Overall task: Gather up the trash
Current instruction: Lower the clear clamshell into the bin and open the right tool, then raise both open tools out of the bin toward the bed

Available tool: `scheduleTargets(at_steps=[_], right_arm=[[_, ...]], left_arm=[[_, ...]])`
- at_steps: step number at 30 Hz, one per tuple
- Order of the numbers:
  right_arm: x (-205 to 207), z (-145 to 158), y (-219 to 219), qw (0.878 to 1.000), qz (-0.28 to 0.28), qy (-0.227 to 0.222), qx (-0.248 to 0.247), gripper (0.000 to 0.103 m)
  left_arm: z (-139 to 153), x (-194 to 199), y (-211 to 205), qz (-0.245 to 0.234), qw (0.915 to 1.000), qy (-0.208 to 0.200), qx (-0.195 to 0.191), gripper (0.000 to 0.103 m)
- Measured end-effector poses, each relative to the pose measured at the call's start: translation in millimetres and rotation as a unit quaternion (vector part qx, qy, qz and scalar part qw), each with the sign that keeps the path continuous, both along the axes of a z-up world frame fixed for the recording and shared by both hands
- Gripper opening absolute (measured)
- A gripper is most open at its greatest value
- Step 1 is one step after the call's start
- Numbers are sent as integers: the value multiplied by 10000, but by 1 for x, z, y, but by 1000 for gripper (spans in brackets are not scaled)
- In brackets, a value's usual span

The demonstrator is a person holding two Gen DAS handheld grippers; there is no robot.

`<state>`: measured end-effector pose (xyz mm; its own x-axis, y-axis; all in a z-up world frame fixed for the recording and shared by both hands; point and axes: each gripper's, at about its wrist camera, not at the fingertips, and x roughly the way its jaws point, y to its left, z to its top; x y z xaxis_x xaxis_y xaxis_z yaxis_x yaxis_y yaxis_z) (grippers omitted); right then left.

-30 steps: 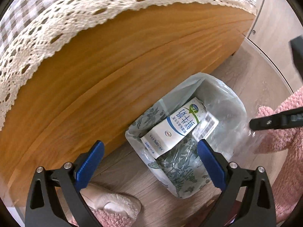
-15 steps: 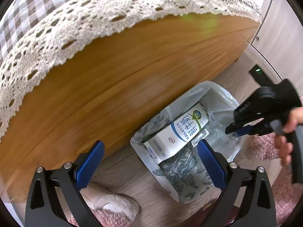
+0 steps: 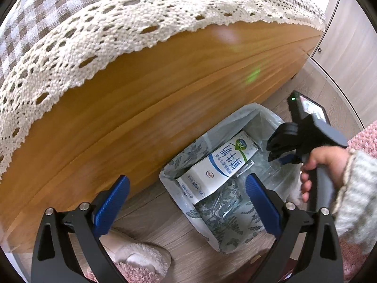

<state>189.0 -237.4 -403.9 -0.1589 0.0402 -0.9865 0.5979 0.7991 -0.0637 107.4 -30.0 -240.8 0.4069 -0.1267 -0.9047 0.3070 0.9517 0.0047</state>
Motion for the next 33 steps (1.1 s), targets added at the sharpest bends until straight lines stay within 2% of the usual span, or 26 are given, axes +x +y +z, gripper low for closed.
scheduleTargets(at_steps=[5,7,8,9,14,20,23,25,26,27,28,30,32,33], right_arm=[[1,-14,8,9988,451,-19,-202,26],[-5,-12,6,9989,449,-22,-131,37],[-7,-7,1,9989,455,-42,-110,53],[-10,-2,2,9987,491,-91,-110,60],[-20,17,8,9966,773,-283,34,62],[-44,60,34,9915,960,-503,717,64],[-50,60,49,9884,998,-470,1039,64],[-50,48,55,9880,957,-370,1155,56],[-48,43,59,9878,847,-372,1254,44],[-48,34,55,9875,745,-385,1333,36],[-45,27,56,9881,624,-341,1364,34],[-46,6,48,9890,105,-219,1458,10],[-43,1,35,9899,-241,-344,1351,1],[-39,7,26,9921,-252,-557,1096,1]], left_arm=[[2,-4,-2,0,10000,-29,2,95],[3,-5,-2,1,10000,-34,-4,95],[4,-5,-3,-1,10000,-36,-11,95],[4,-5,-3,-9,10000,-37,-14,95],[7,-8,-7,-61,9999,-82,-8,95],[9,-7,-5,-16,9999,-133,-2,95],[12,-5,-1,72,9998,-171,-23,95],[13,-4,1,128,9997,-187,-48,95],[13,-4,2,143,9997,-189,-52,95],[13,-4,3,156,9997,-189,-55,95],[13,-3,3,159,9997,-184,-54,95],[11,-3,3,160,9997,-179,-43,95],[12,-3,3,152,9997,-192,-40,95],[12,-4,3,151,9997,-201,-45,95]])
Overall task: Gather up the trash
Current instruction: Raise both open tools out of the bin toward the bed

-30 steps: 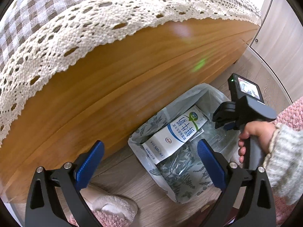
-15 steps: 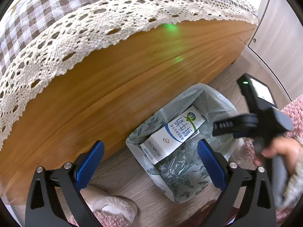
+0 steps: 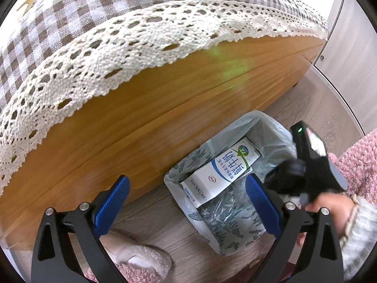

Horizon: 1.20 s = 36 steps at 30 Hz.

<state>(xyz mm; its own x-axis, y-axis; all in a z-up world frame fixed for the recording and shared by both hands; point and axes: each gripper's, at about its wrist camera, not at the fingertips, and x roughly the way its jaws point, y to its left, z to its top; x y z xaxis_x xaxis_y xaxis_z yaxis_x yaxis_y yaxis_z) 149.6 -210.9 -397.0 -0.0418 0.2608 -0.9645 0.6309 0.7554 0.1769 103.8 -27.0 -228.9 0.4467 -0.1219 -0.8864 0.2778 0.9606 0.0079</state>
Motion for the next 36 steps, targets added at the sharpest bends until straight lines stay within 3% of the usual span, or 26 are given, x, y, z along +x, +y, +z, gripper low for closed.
scheduleTargets(at_steps=[3,7,10,17,26,28,29,30,36], right_arm=[[15,11,-20,9977,105,-356,-576,0],[23,-2,-44,9959,-13,-240,-867,0],[21,-6,-43,9959,61,-272,-858,0],[19,19,-35,9929,482,-592,-913,0],[4,51,-24,9893,894,-1077,-410,1],[-1,60,-21,9885,922,-1163,-297,24],[-3,66,-21,9878,922,-1230,-270,61],[-6,75,-22,9853,923,-1407,-281,76],[-22,122,-22,9721,1245,-1981,-182,86]], left_arm=[[1,0,1,6,10000,8,-38,95],[1,0,0,-7,10000,12,-36,95],[2,-1,-2,-23,10000,-5,-39,95],[0,-3,-4,-36,10000,7,18,95],[-1,-7,2,8,9999,-45,-93,95],[2,-9,2,-8,9998,-95,-159,95],[5,-11,1,-22,9997,-149,-169,95],[7,-13,0,-37,9996,-204,-176,95],[25,-26,-5,-61,9985,-422,-335,95]])
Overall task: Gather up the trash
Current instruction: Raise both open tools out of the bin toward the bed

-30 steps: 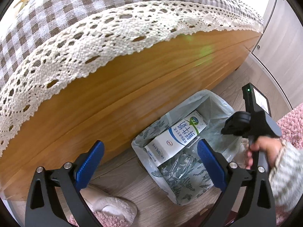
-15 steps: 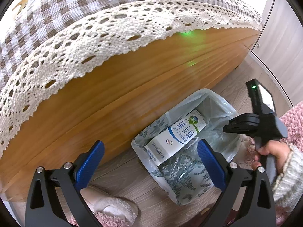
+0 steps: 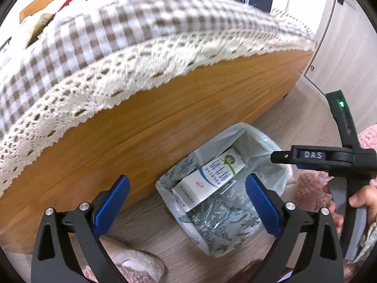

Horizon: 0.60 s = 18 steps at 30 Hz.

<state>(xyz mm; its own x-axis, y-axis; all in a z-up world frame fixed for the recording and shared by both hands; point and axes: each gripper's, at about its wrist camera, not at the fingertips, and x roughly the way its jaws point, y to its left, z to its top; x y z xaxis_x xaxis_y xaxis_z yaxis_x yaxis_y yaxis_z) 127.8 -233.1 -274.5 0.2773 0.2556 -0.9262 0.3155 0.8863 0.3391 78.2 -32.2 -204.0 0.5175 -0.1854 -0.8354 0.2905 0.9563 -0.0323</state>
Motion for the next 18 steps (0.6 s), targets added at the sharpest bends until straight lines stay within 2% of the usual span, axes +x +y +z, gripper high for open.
scheduleTargets(at_steps=[5,8,11,14,18], right_arm=[[-15,24,0,9990,340,-243,144,93],[-25,36,-2,9970,534,-515,212,95],[-33,47,-1,9940,725,-811,134,95],[-43,62,0,9874,939,-1263,-163,95],[-60,85,0,9707,1156,-2036,-548,95]], left_arm=[[15,-11,16,372,9979,-110,-514,95],[16,-22,27,651,9953,-217,-679,95],[18,-33,34,862,9932,-362,-698,95],[21,-44,38,1011,9906,-547,-737,95],[27,-57,34,1041,9894,-807,-604,95]])
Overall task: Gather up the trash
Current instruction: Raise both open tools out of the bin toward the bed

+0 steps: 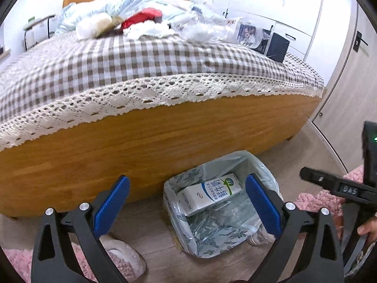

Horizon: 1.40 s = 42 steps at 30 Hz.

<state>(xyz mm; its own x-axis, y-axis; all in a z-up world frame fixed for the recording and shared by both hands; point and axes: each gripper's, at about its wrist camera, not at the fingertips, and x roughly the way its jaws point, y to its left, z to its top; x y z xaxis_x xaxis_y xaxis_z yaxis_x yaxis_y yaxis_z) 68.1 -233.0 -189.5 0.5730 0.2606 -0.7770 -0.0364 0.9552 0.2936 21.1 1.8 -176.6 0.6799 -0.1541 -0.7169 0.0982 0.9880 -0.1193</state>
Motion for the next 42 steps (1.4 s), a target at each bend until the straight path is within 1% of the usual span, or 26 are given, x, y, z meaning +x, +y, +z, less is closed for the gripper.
scheduleTargets(at_steps=[2,3,4,6,10,14,19,27,34,42], right_arm=[[-8,6,1,9991,61,-364,-207,95],[-13,10,4,9974,114,-582,-398,95],[-17,12,6,9960,146,-709,-528,95],[-23,16,7,9937,214,-928,-592,95],[-29,14,9,9904,231,-1201,-645,95],[-33,13,11,9885,167,-1304,-749,95],[-38,16,10,9855,97,-1476,-826,95],[-40,20,12,9820,47,-1617,-976,95],[-40,23,10,9813,27,-1681,-937,95],[-39,27,5,9774,-122,-1844,-1023,95]], left_arm=[[3,-4,-4,-24,9999,-107,68,95],[5,-6,-7,-36,9998,-167,99,95],[6,-9,-9,-31,9996,-245,135,95],[9,-13,-13,-8,9988,-450,205,95],[12,-17,-21,-72,9975,-619,325,95],[9,-19,-24,-70,9970,-623,449,95],[11,-23,-22,-52,9969,-681,383,95],[12,-25,-18,-17,9968,-723,325,95],[12,-25,-17,-23,9970,-718,289,95],[11,-22,-16,35,9973,-690,240,95]])
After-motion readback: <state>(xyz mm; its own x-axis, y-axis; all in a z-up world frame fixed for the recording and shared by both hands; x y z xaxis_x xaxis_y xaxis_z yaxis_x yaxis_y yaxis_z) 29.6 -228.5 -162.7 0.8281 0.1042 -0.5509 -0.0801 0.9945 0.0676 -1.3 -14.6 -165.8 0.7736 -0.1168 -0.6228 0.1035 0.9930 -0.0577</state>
